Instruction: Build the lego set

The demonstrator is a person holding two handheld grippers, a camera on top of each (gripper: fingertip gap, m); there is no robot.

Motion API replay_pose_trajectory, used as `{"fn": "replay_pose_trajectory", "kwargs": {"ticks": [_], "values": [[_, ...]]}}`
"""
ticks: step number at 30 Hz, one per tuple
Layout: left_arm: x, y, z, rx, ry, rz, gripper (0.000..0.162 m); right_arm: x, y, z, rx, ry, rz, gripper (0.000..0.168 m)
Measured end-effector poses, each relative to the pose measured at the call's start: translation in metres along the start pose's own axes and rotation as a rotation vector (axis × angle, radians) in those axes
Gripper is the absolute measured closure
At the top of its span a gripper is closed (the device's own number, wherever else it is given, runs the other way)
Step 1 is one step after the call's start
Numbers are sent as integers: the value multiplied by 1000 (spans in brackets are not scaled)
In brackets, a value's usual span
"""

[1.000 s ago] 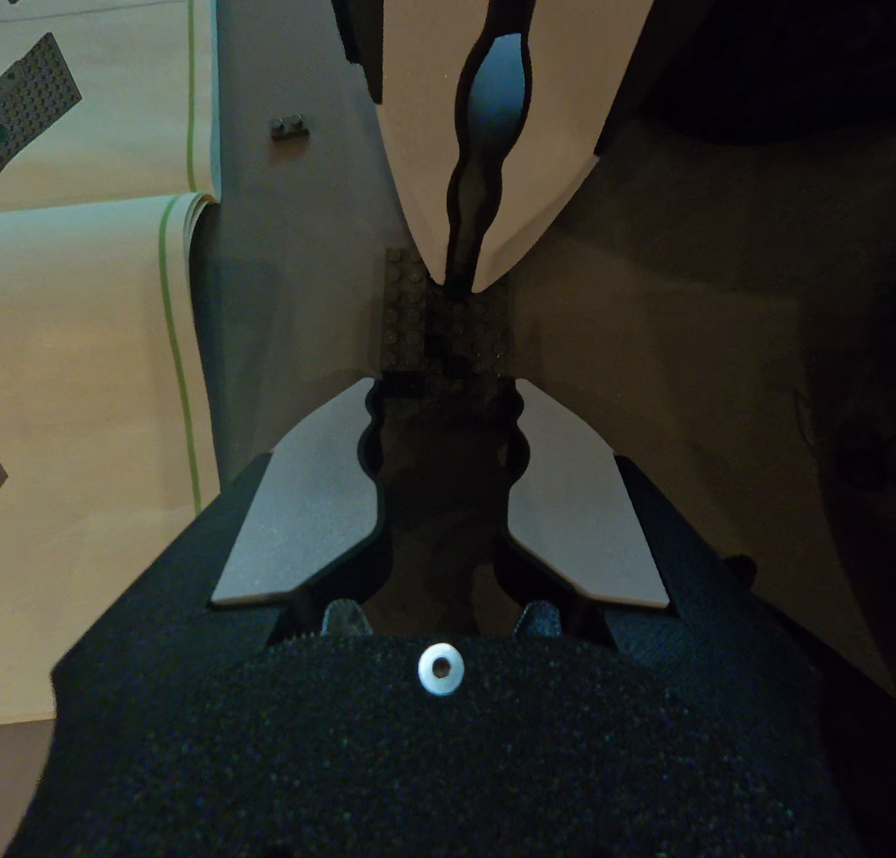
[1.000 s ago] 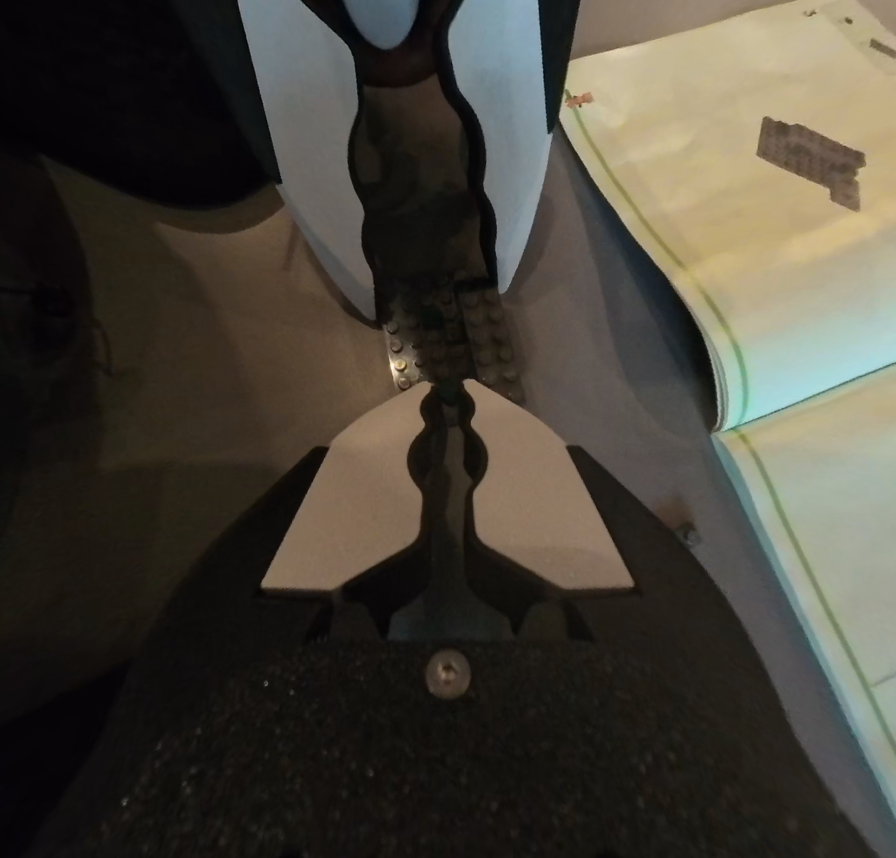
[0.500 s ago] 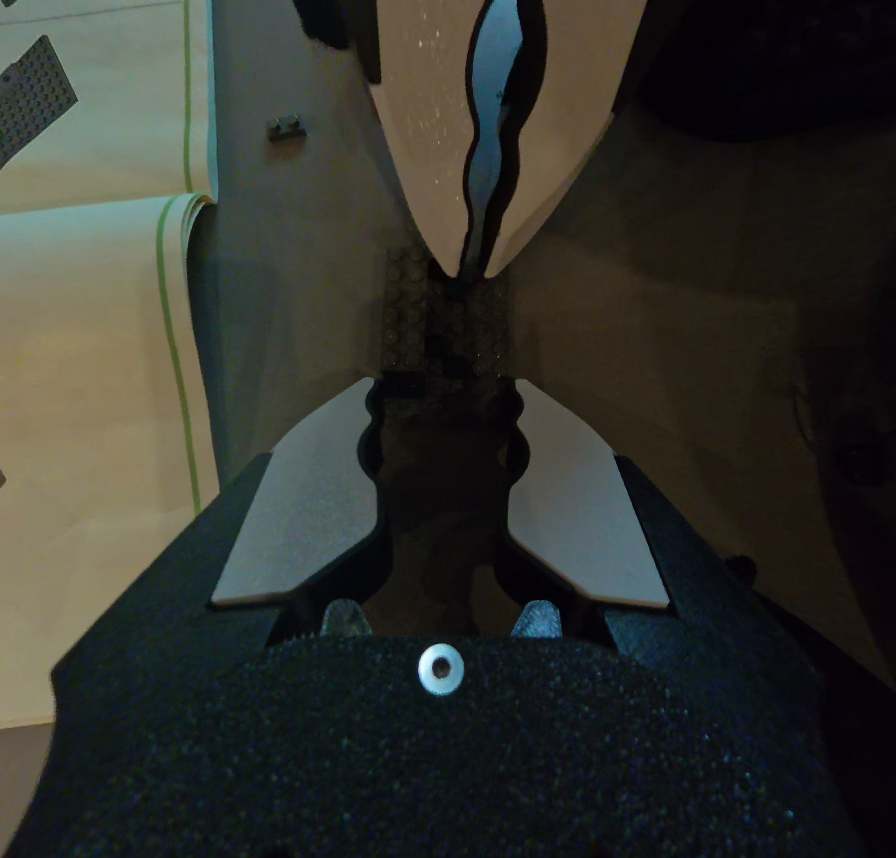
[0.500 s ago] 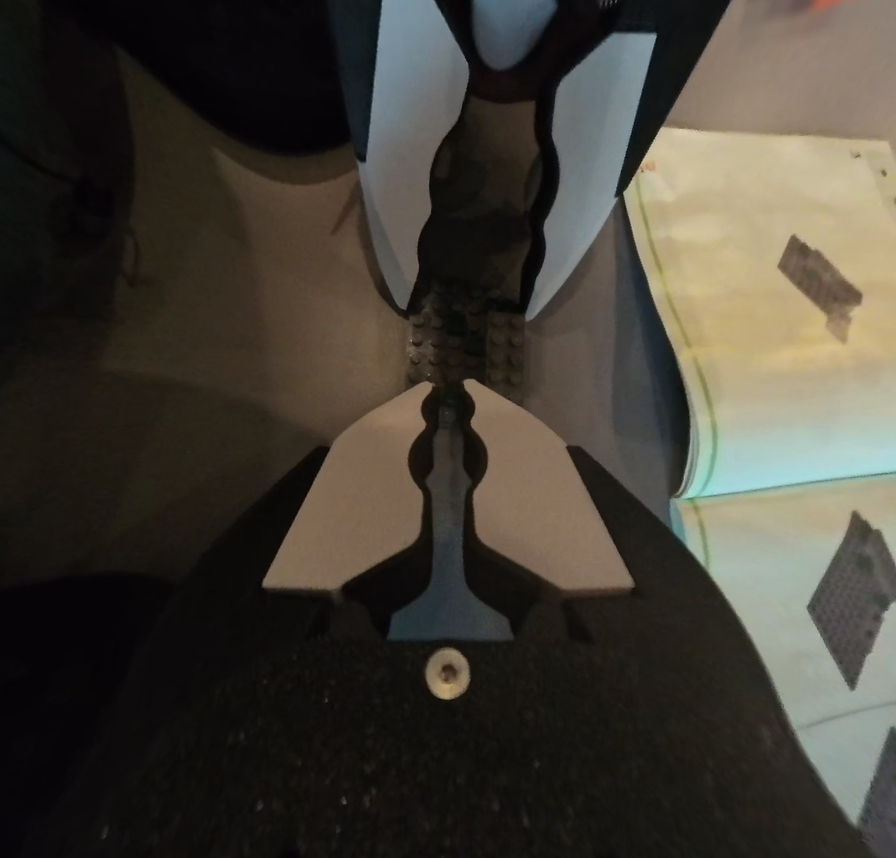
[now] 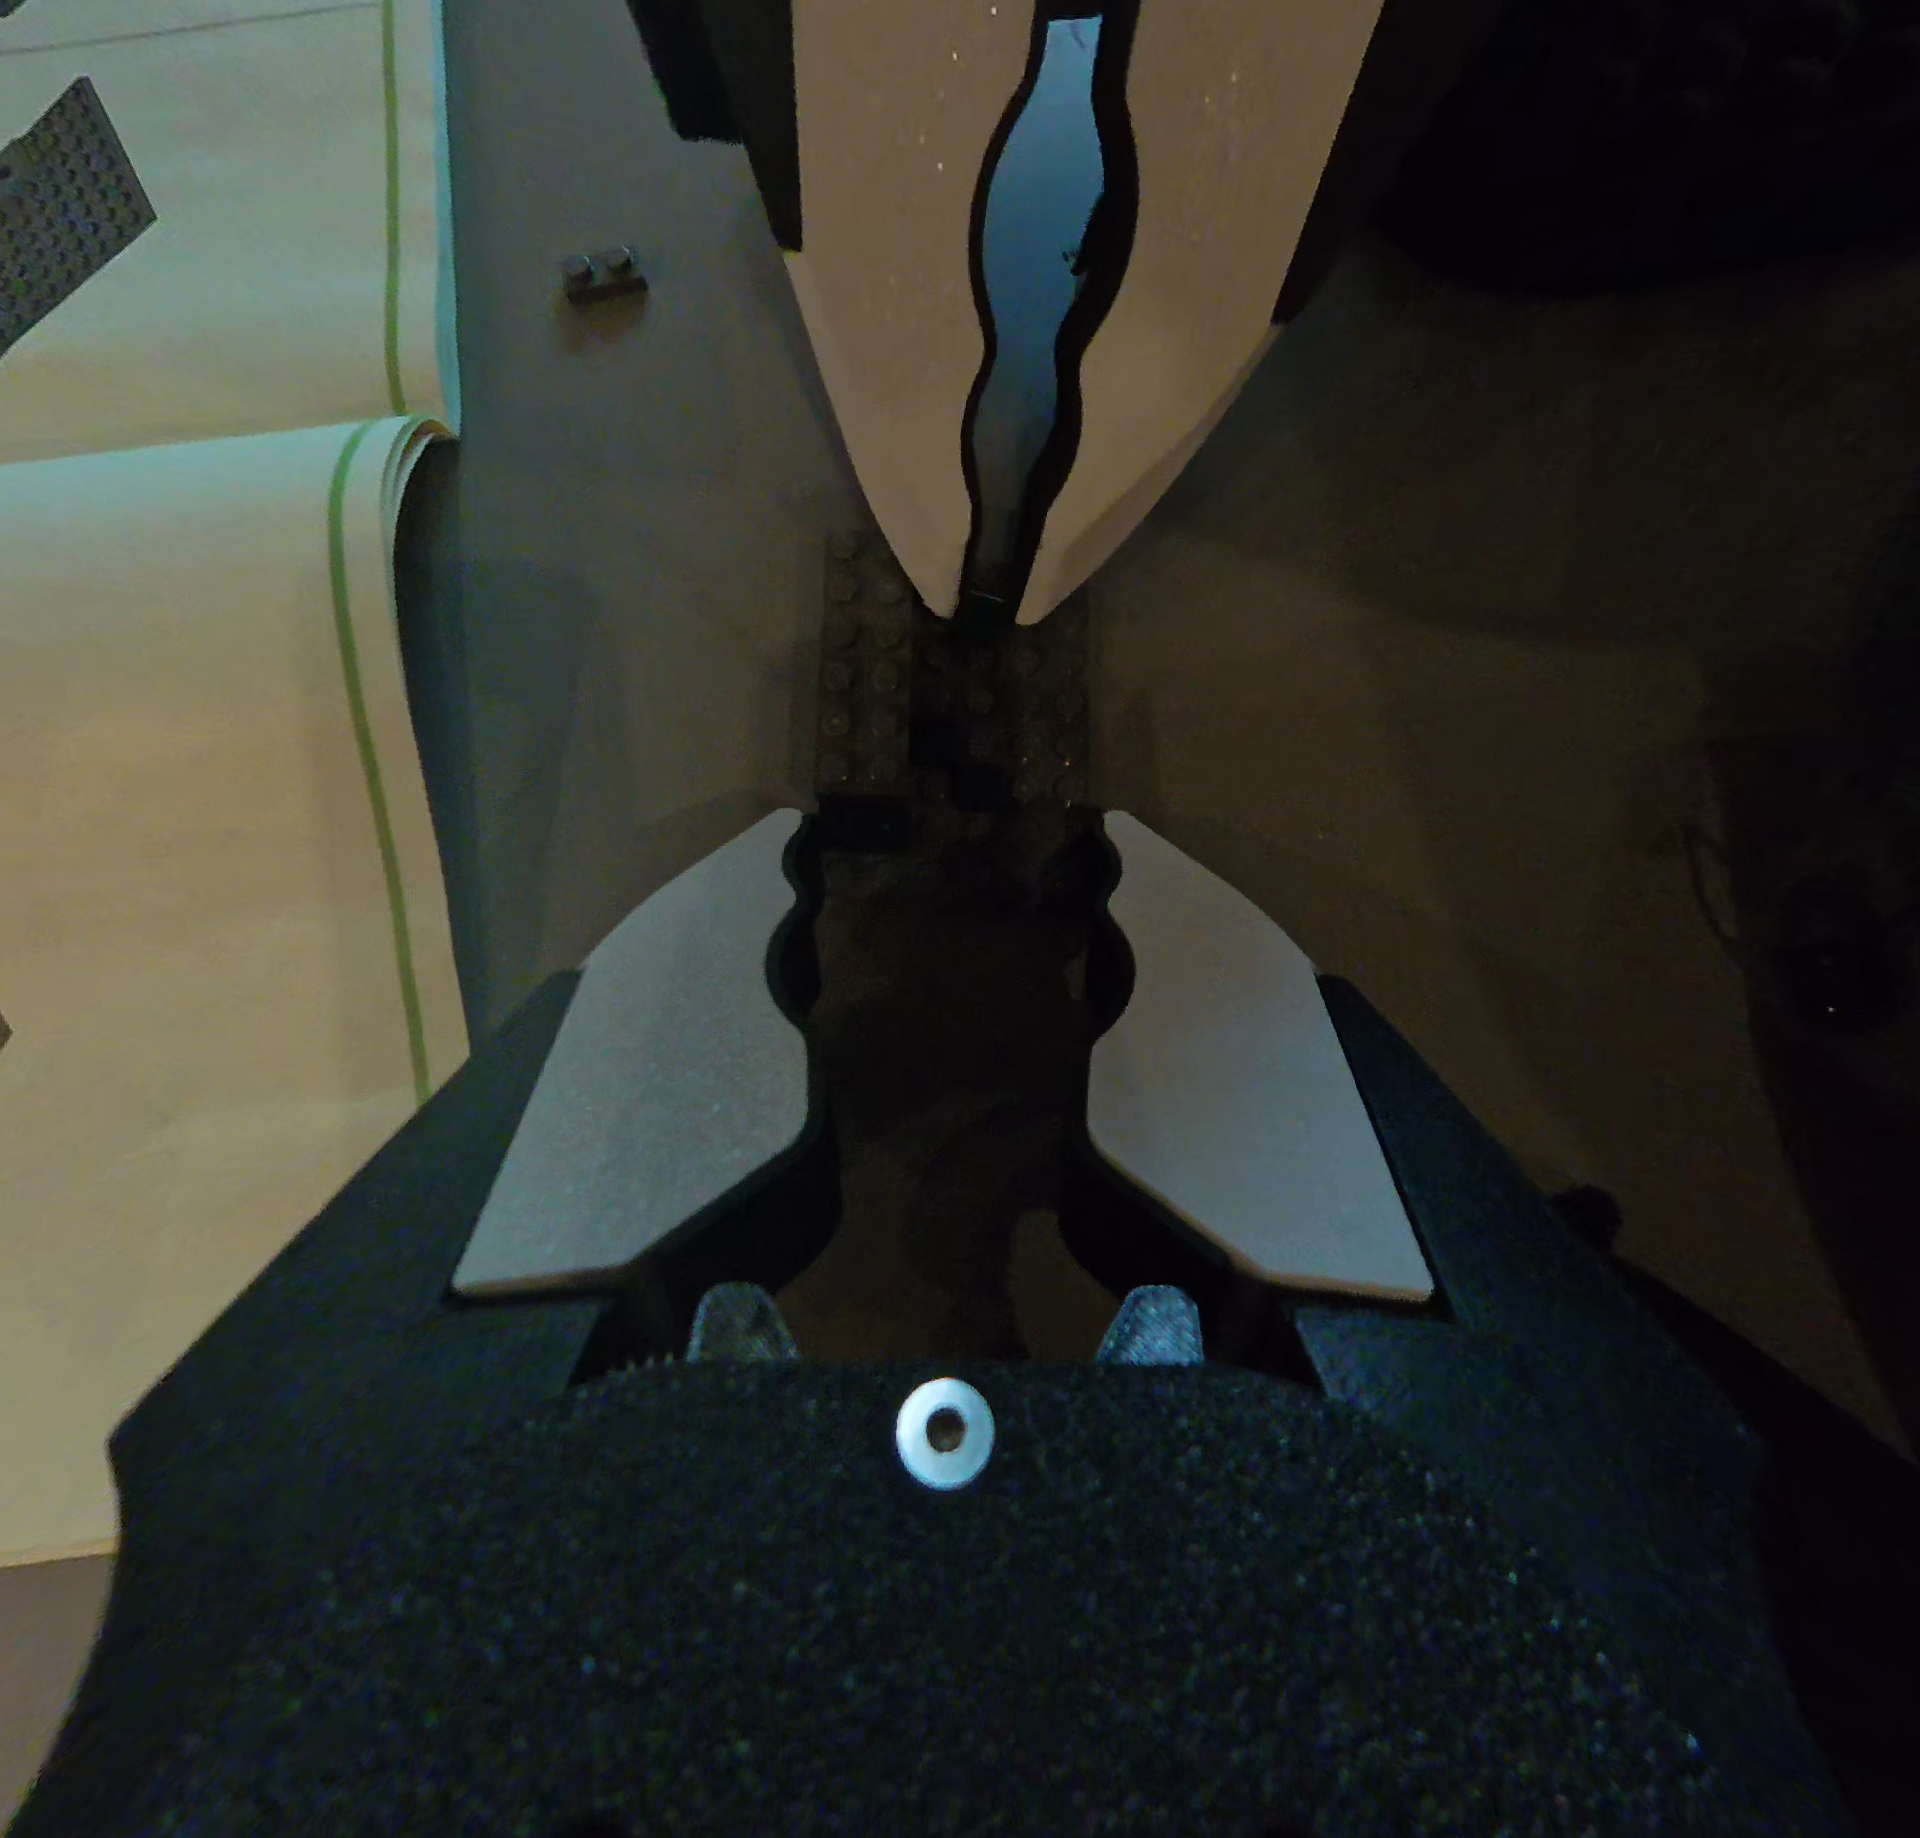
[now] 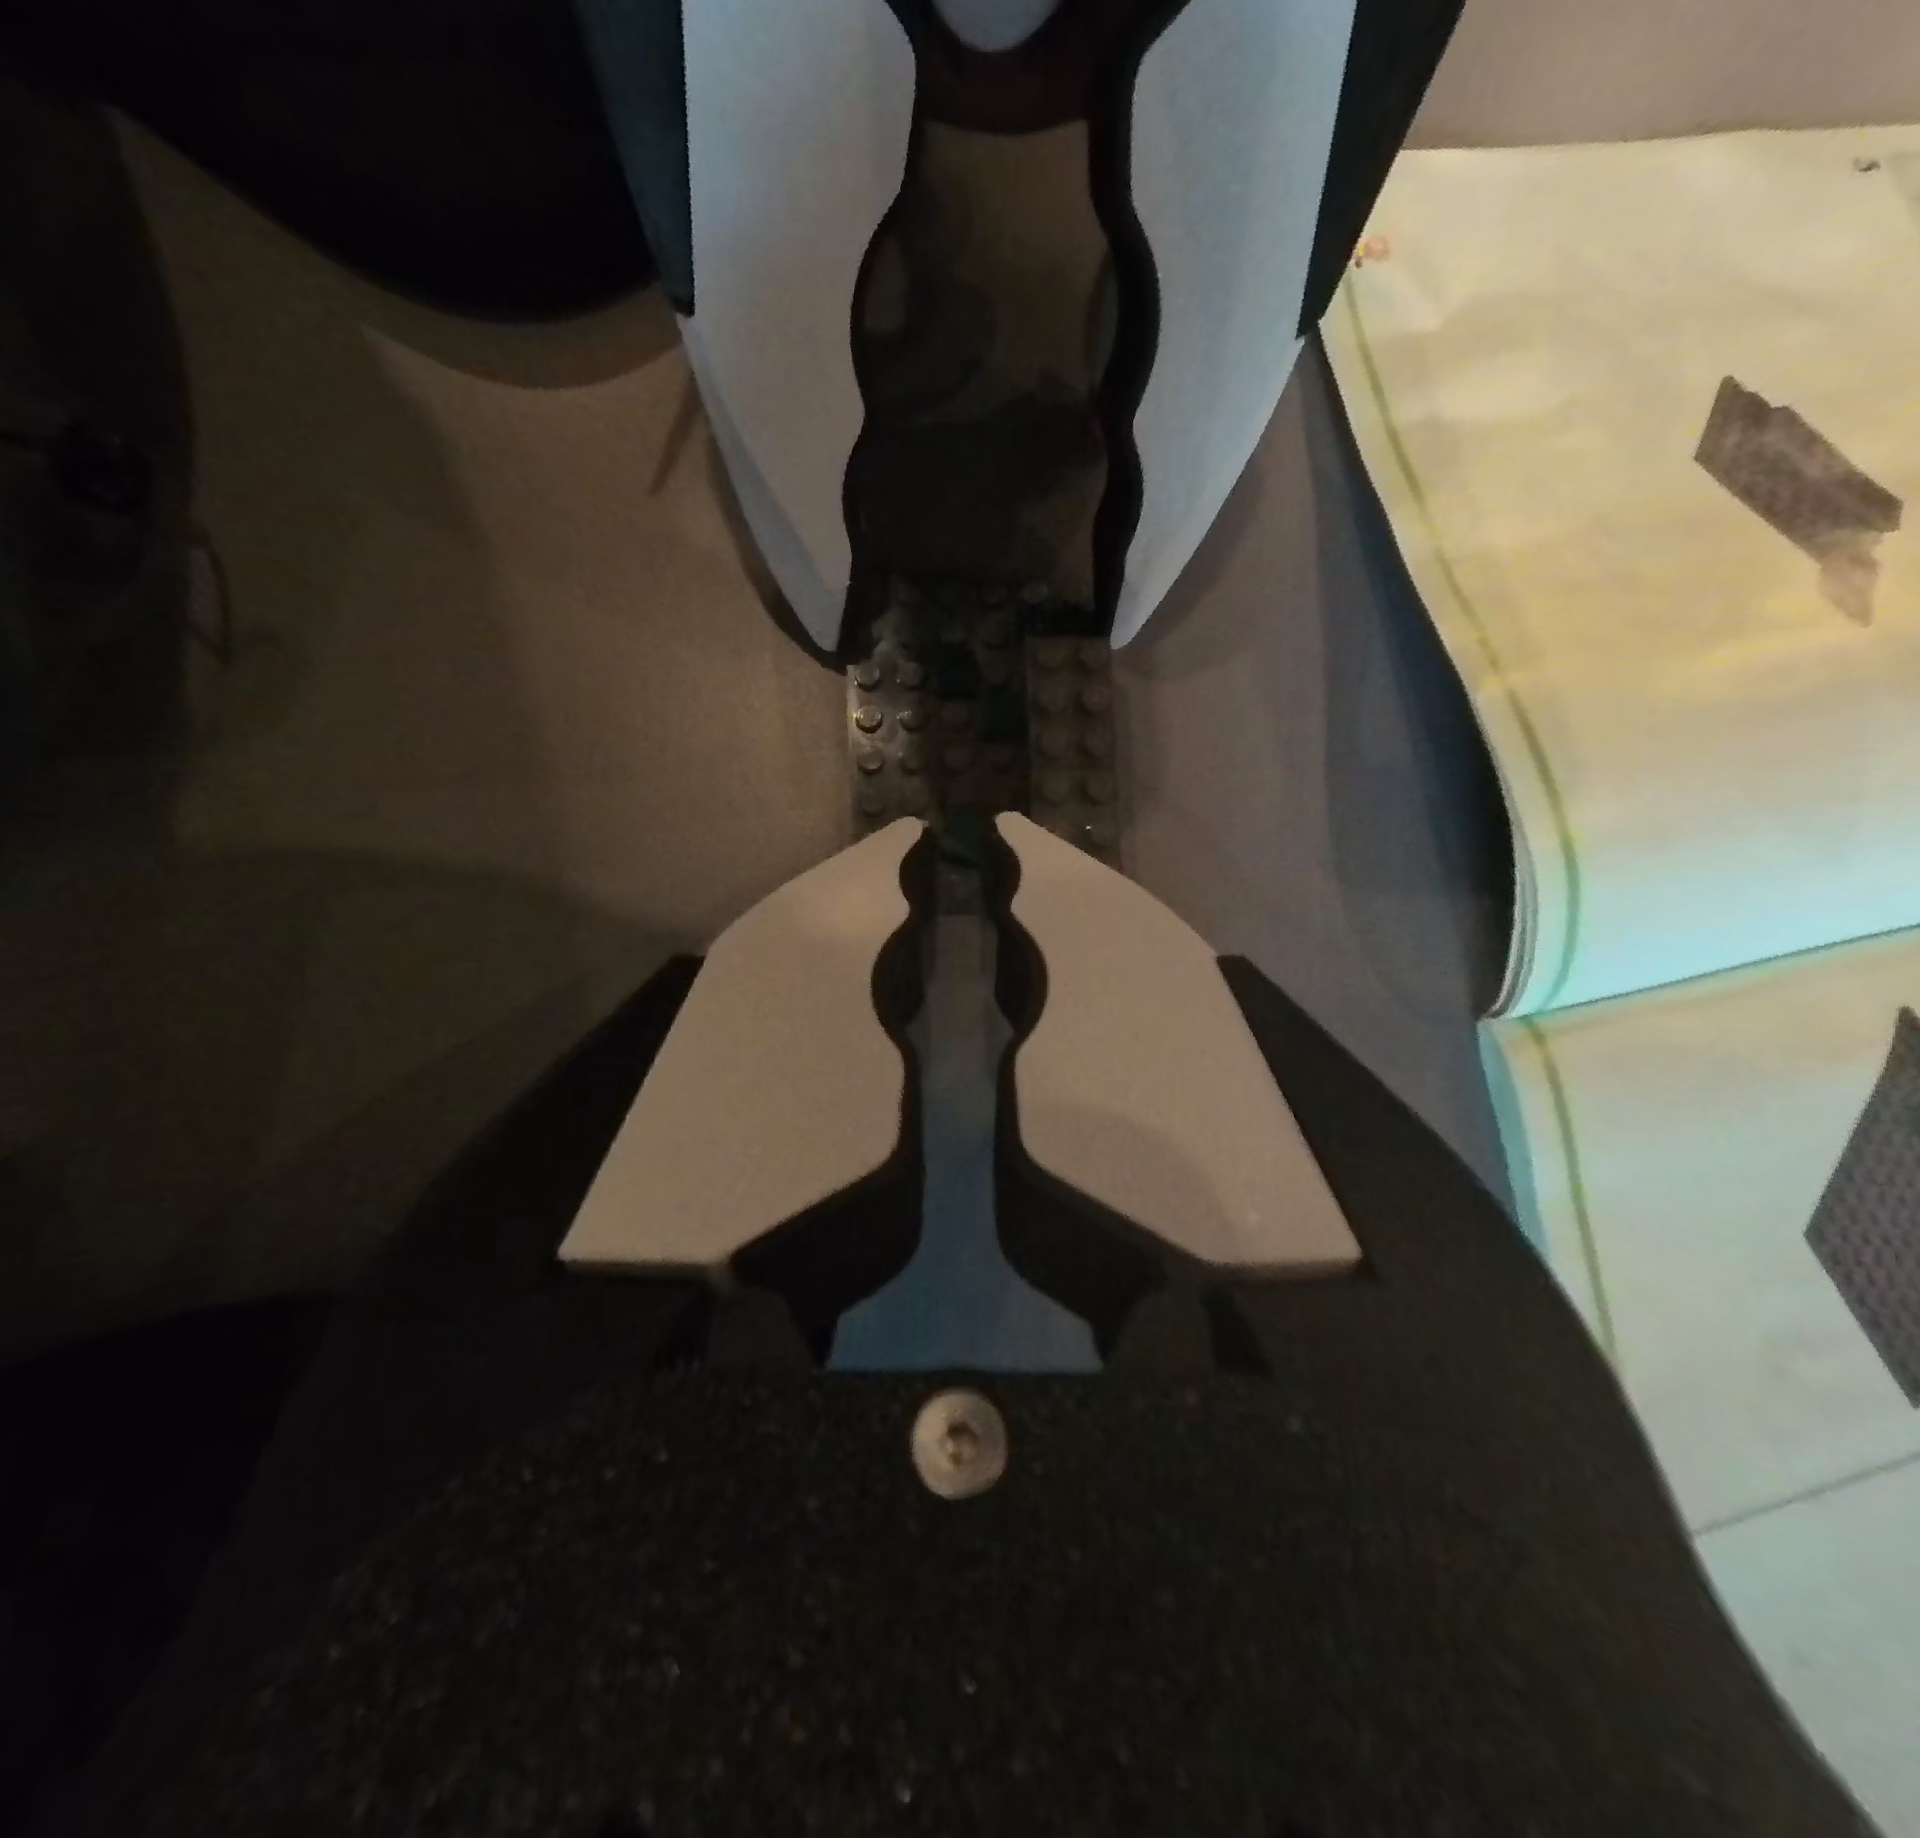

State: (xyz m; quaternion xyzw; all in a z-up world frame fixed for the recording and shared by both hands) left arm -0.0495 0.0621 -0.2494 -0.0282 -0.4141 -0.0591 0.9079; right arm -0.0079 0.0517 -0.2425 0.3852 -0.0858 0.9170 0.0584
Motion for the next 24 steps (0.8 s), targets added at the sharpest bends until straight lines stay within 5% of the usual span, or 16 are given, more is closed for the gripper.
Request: {"fn": "replay_pose_trajectory", "kwargs": {"ticks": [24], "values": [[0,0,0,-7,1,-5,112,5,2,8,34,-56,47,159]]}}
Point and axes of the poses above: each gripper's, where its closed fingertips meet, z back along the fingers, x out of its top, y = z × x across the jaws, the point moved 1 cm from there along z, back along the fingers, and after that the axes turned 7 degrees about -y, right-handed, at the moved point
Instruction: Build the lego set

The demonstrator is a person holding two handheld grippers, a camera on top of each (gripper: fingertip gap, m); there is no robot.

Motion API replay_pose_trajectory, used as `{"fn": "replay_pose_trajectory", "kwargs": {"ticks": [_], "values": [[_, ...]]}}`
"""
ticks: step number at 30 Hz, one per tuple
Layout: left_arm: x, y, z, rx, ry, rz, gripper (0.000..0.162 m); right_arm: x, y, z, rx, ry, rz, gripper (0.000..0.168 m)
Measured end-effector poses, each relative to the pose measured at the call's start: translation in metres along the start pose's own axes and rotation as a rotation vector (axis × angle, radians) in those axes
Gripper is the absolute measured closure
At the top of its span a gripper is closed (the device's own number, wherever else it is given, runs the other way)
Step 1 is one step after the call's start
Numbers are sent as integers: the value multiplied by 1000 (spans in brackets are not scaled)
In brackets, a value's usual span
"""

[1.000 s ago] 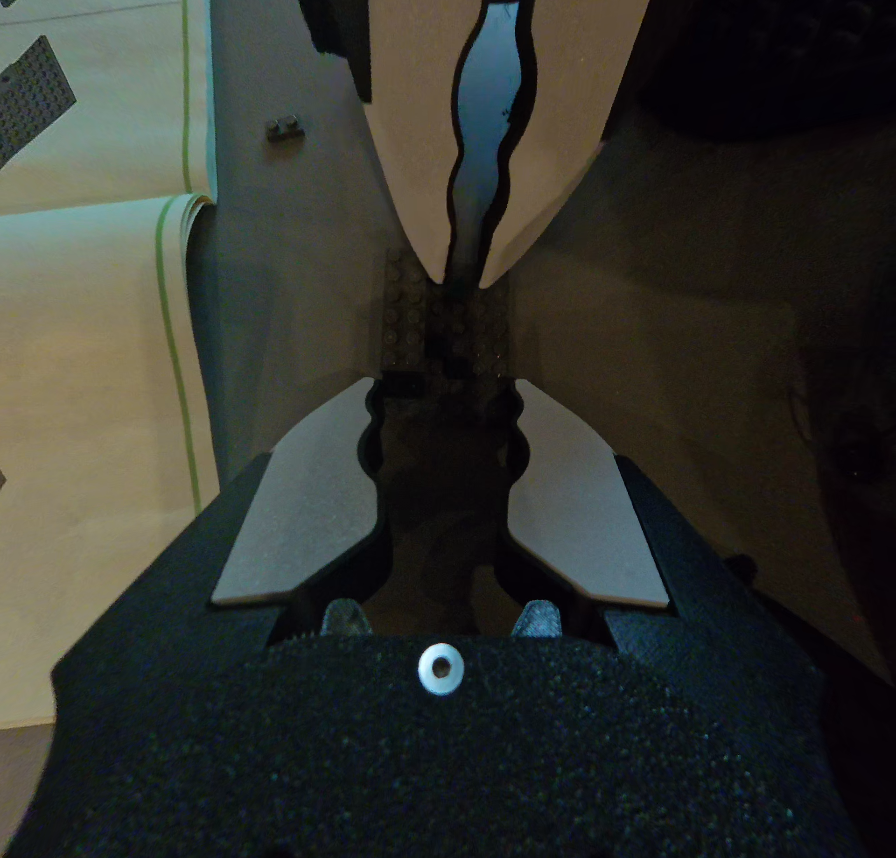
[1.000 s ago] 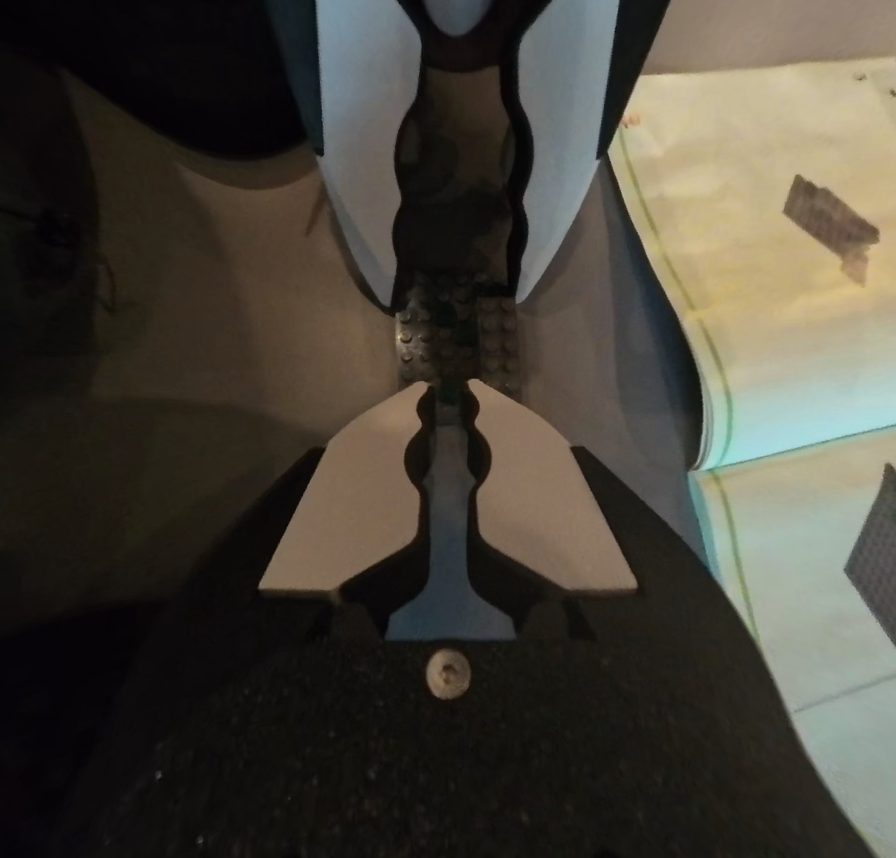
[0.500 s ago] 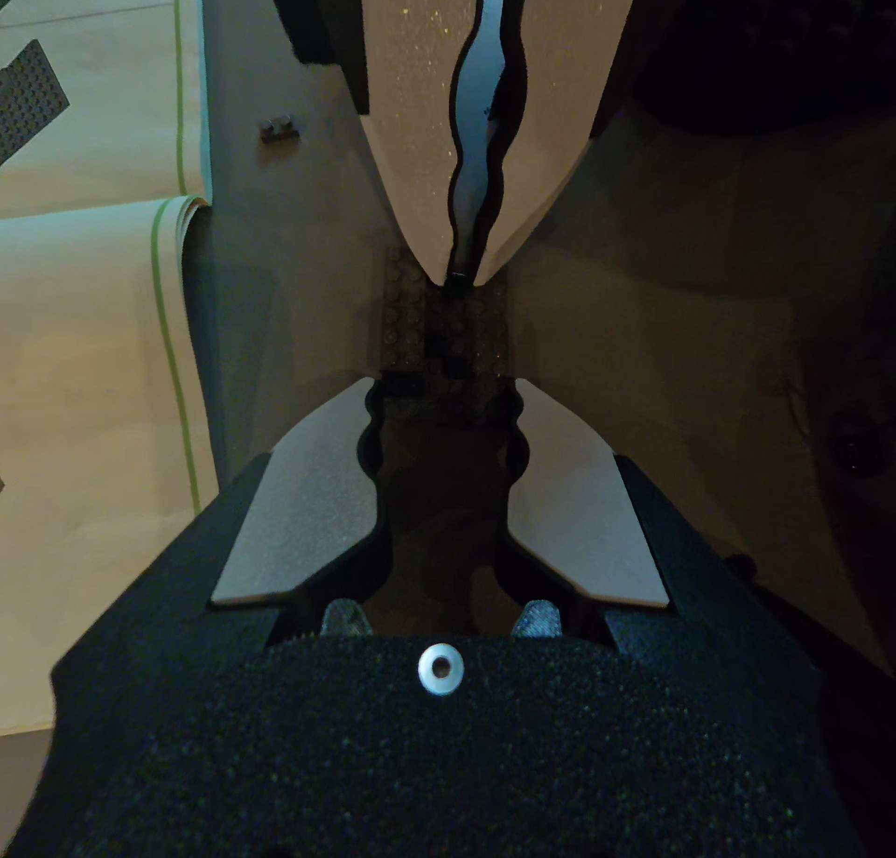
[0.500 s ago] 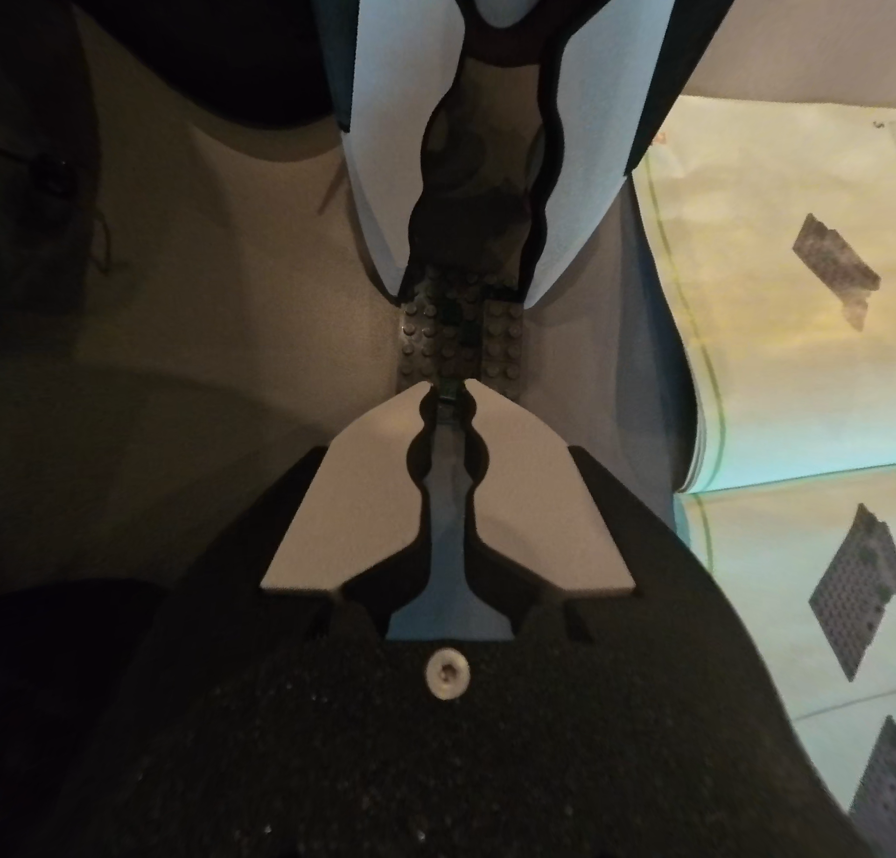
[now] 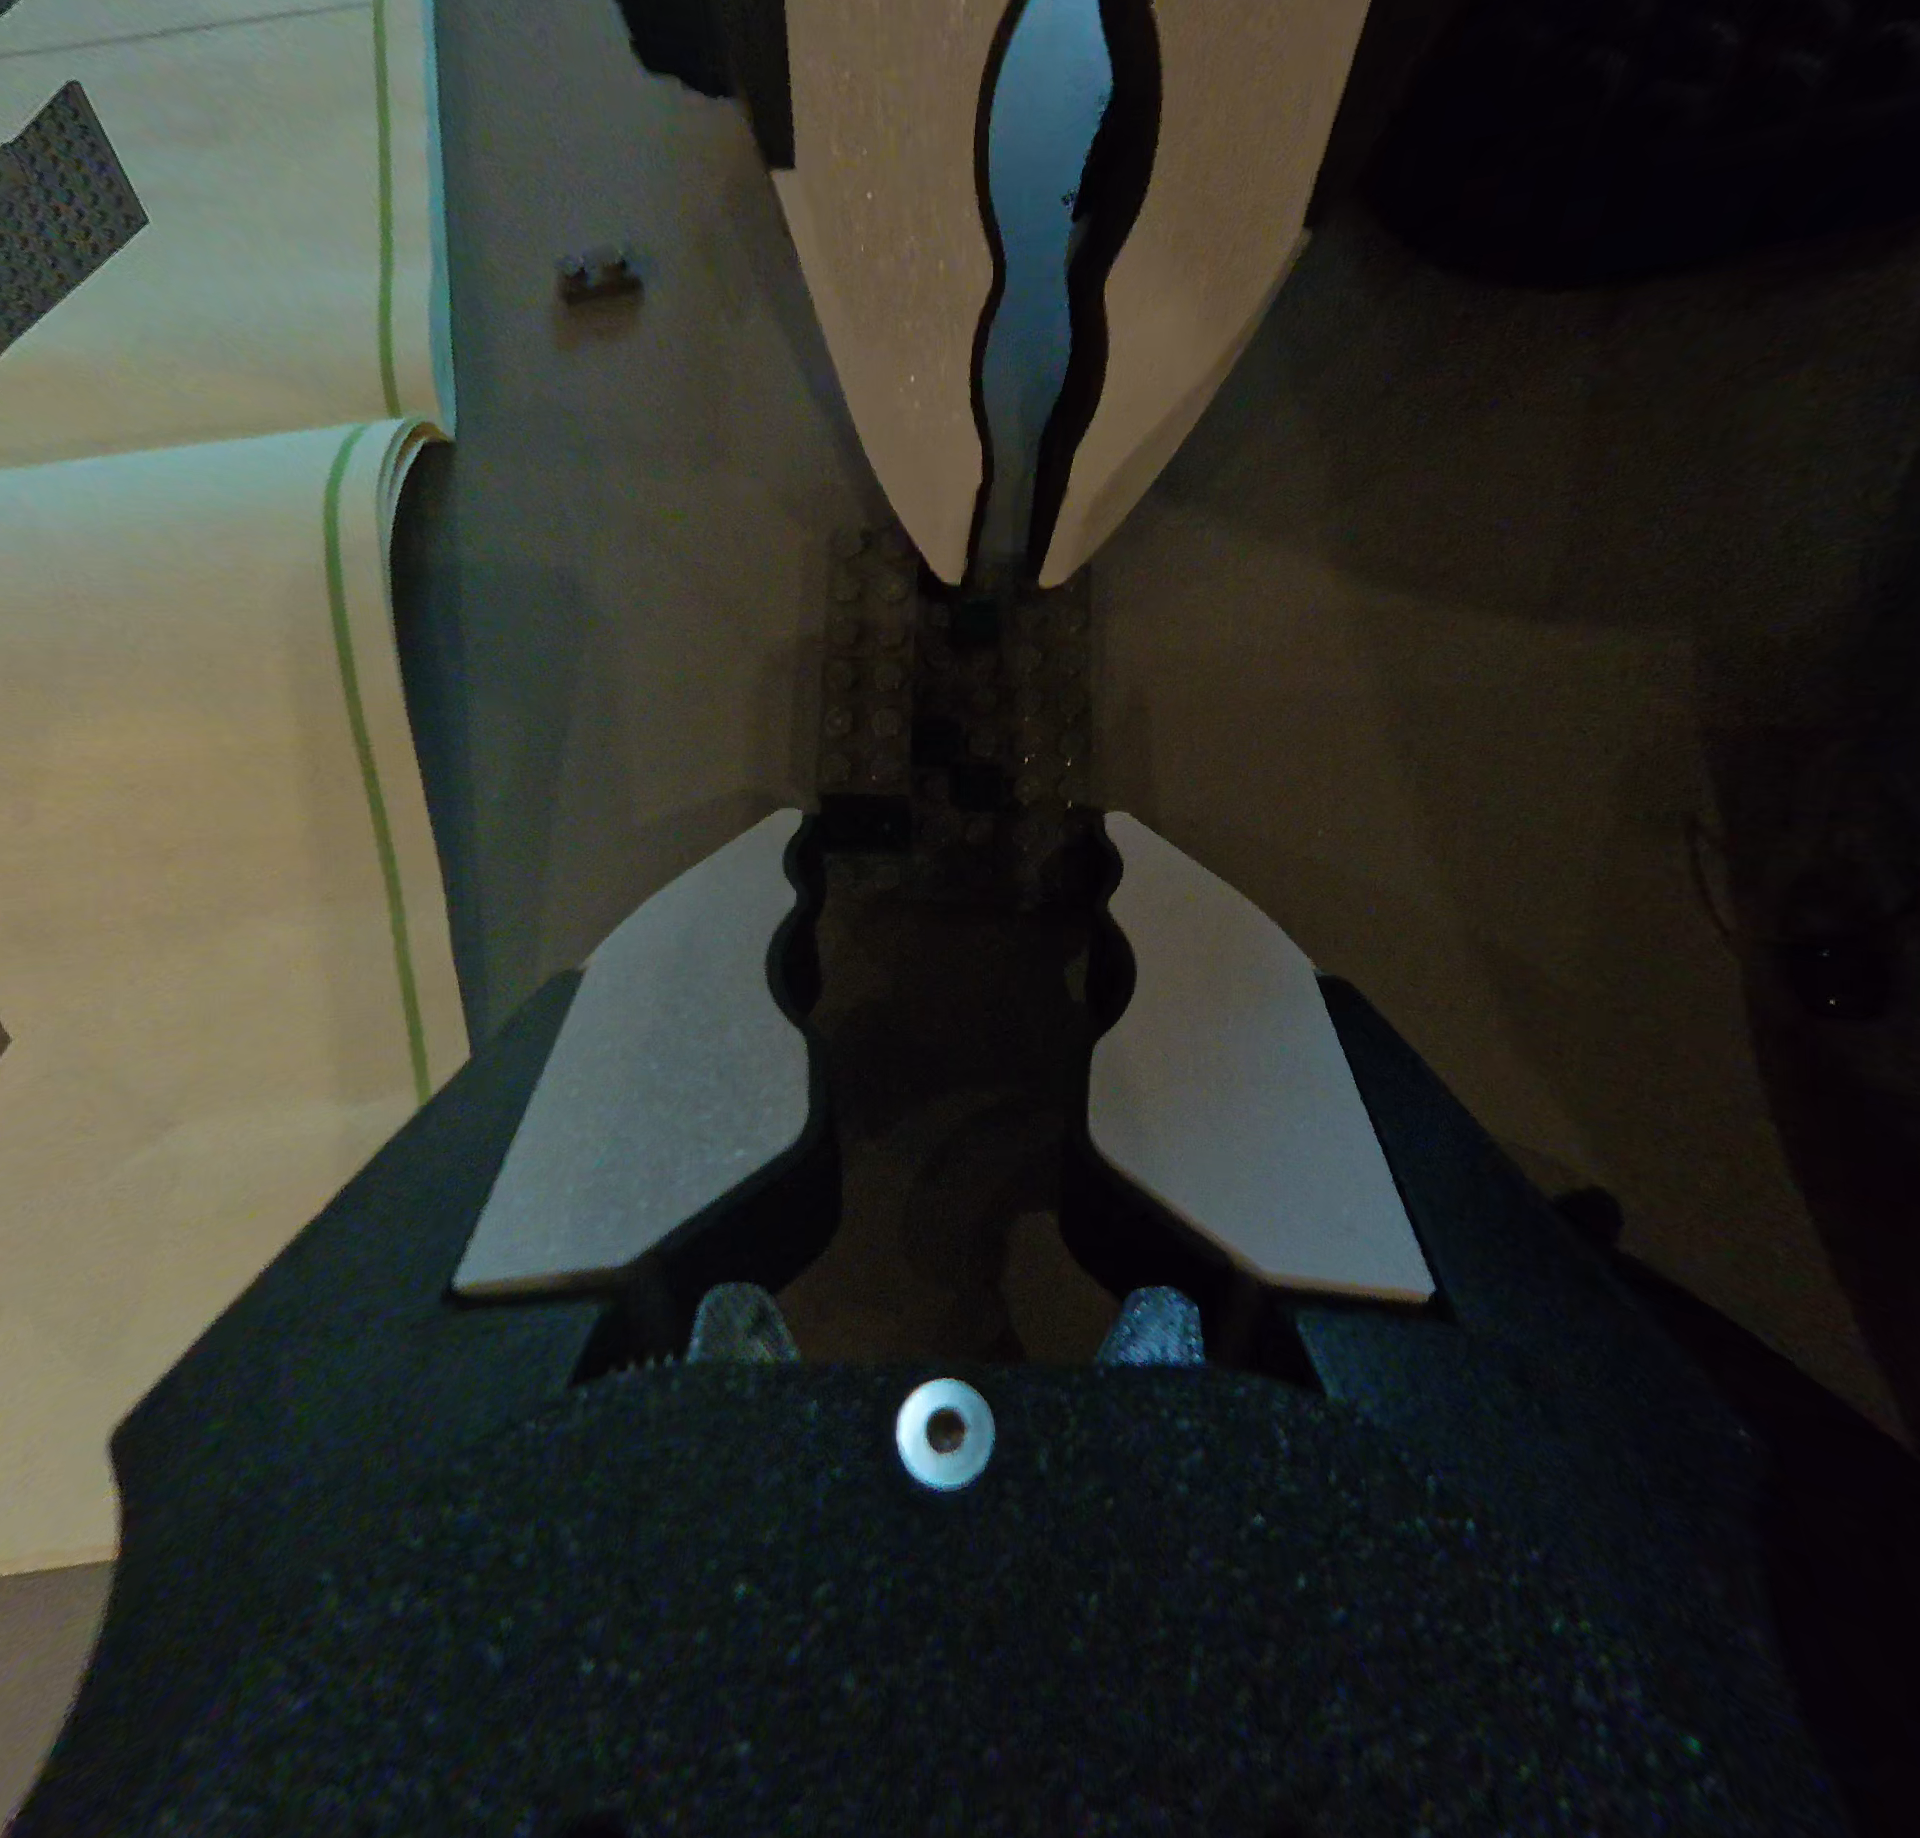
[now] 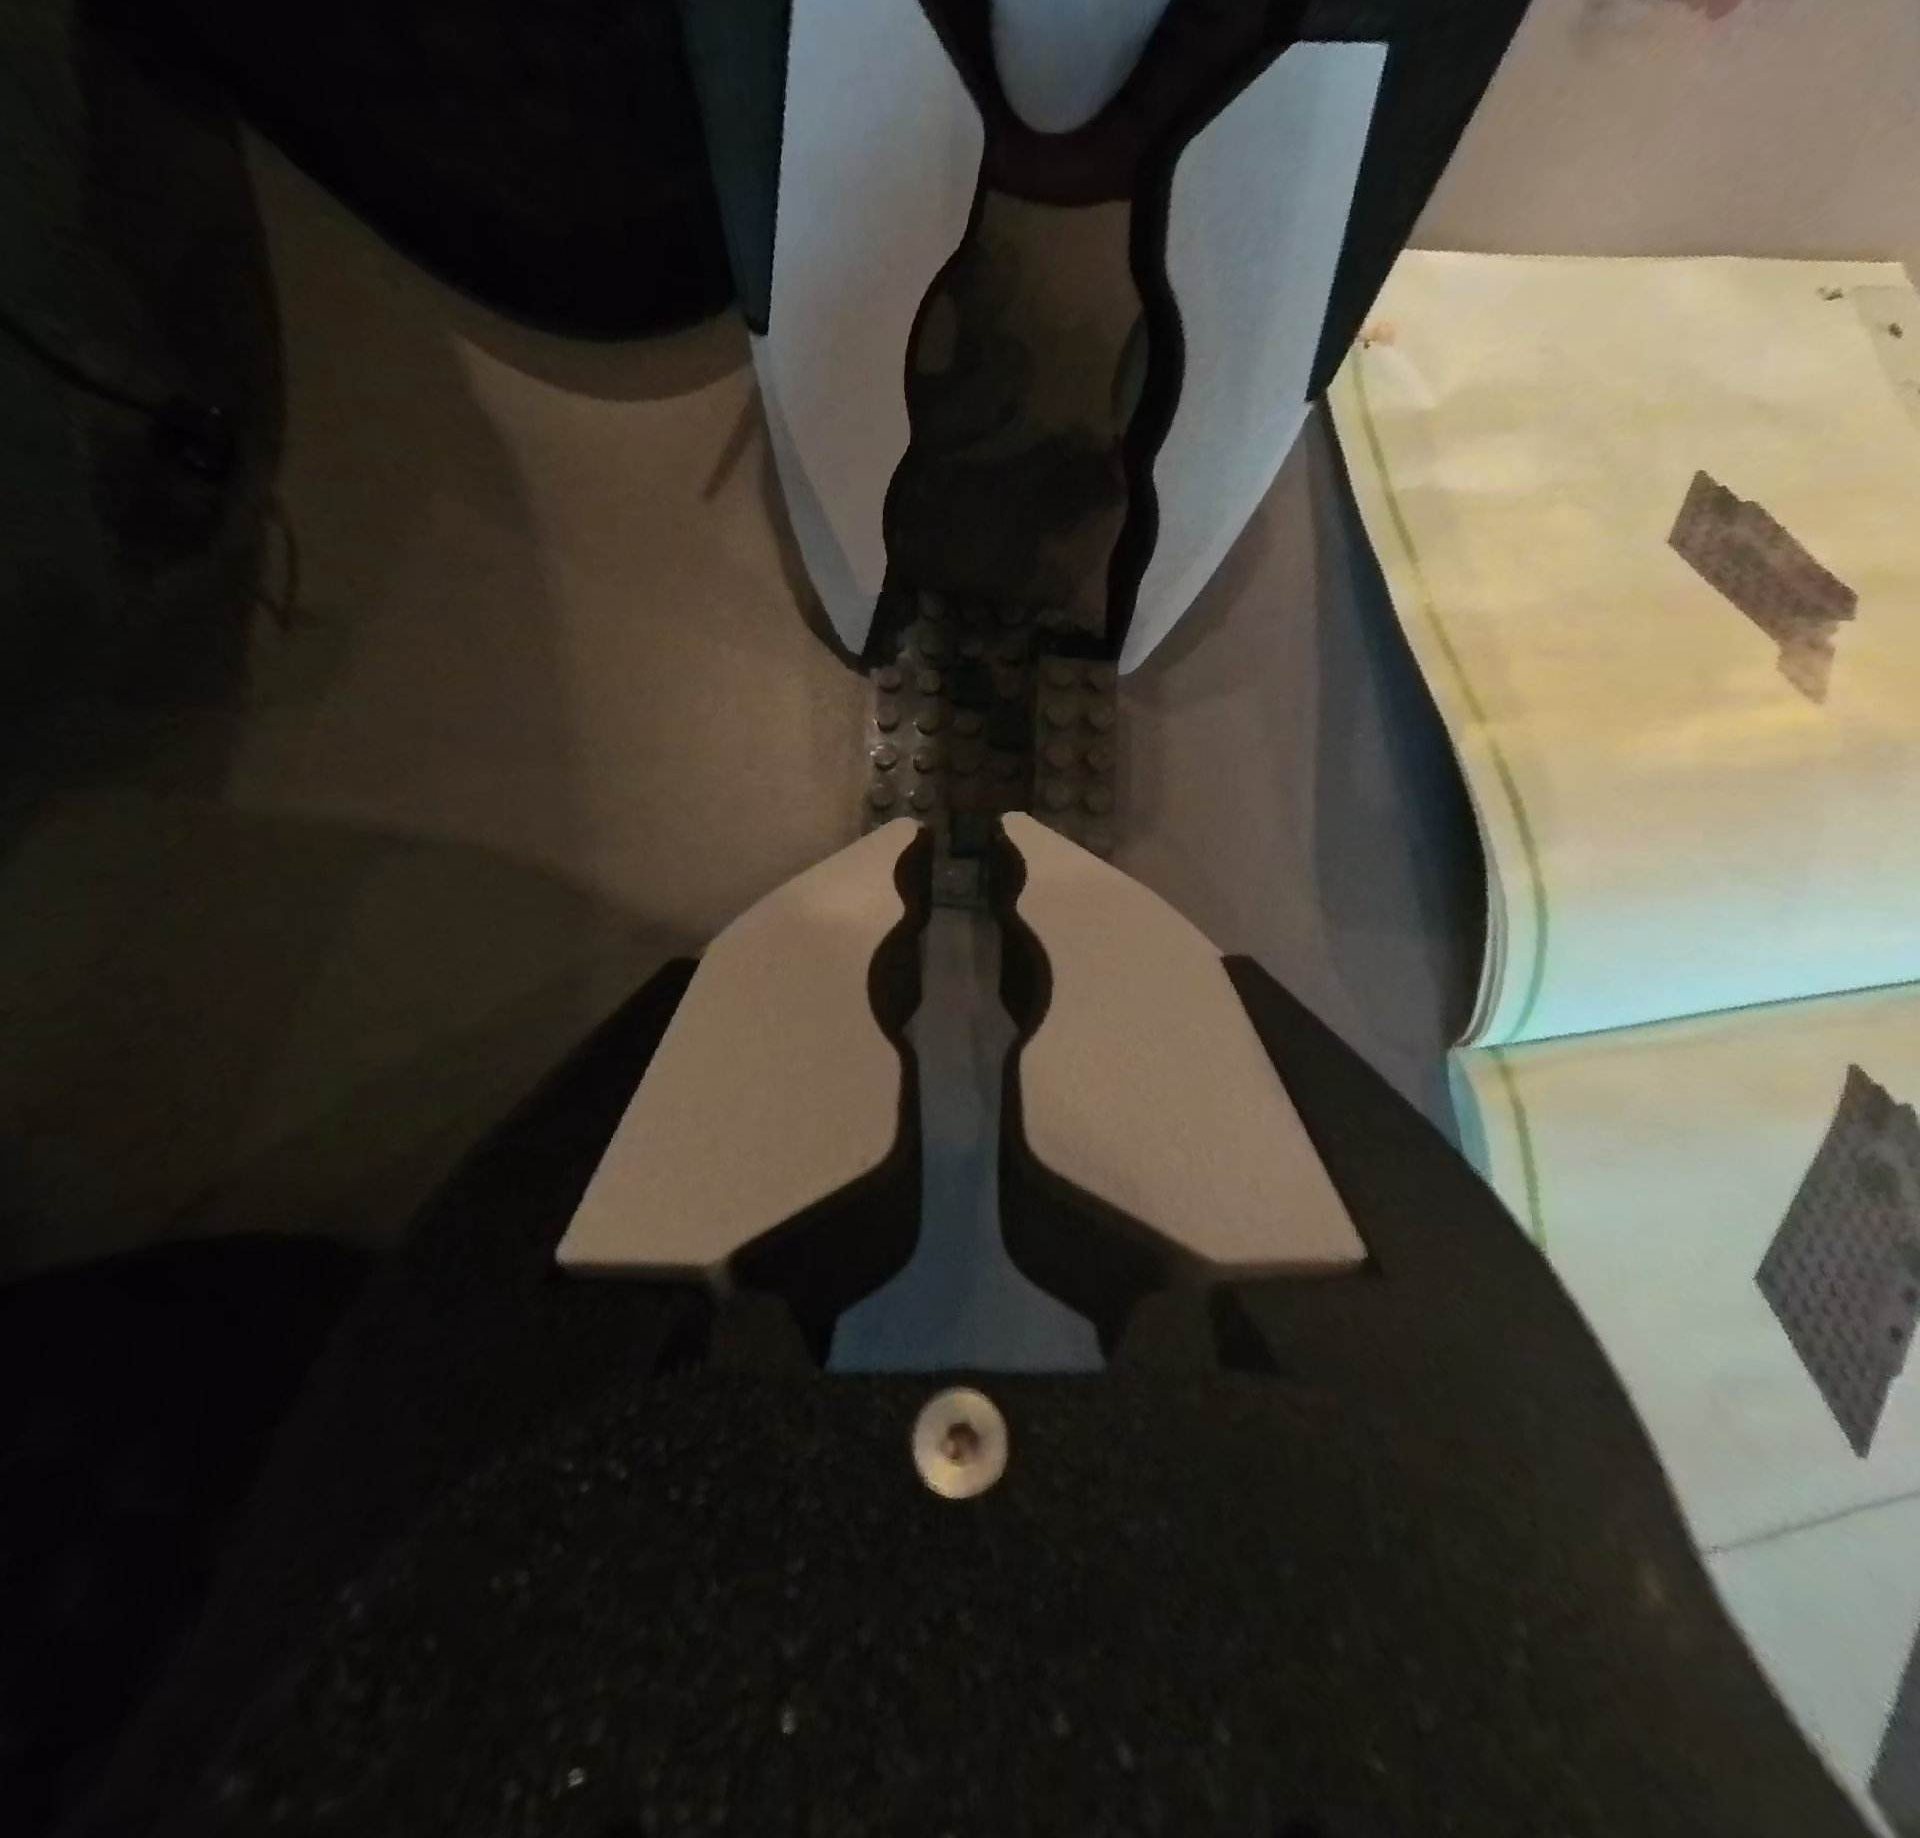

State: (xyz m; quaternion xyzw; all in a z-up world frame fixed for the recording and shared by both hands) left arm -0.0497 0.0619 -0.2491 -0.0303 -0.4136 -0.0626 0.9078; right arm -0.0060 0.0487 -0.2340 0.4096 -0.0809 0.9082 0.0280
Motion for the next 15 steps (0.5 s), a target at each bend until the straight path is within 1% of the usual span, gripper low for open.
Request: {"fn": "replay_pose_trajectory", "kwargs": {"ticks": [7,15], "values": [[0,0,0,1,2,-1,112,-3,2,-9,9,32,-22,156],[-1,0,0,3,0,0,112,-4,3,-8,14,38,-44,156]]}}
Point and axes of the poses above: each gripper's, where its closed fingertips meet, z back along the fingers, x out of its top, y = z × x across the jaws, the point moved 1 cm from there along z, back along the fingers, and after that the axes turned 7 degrees about -y, right-handed, at the moved point
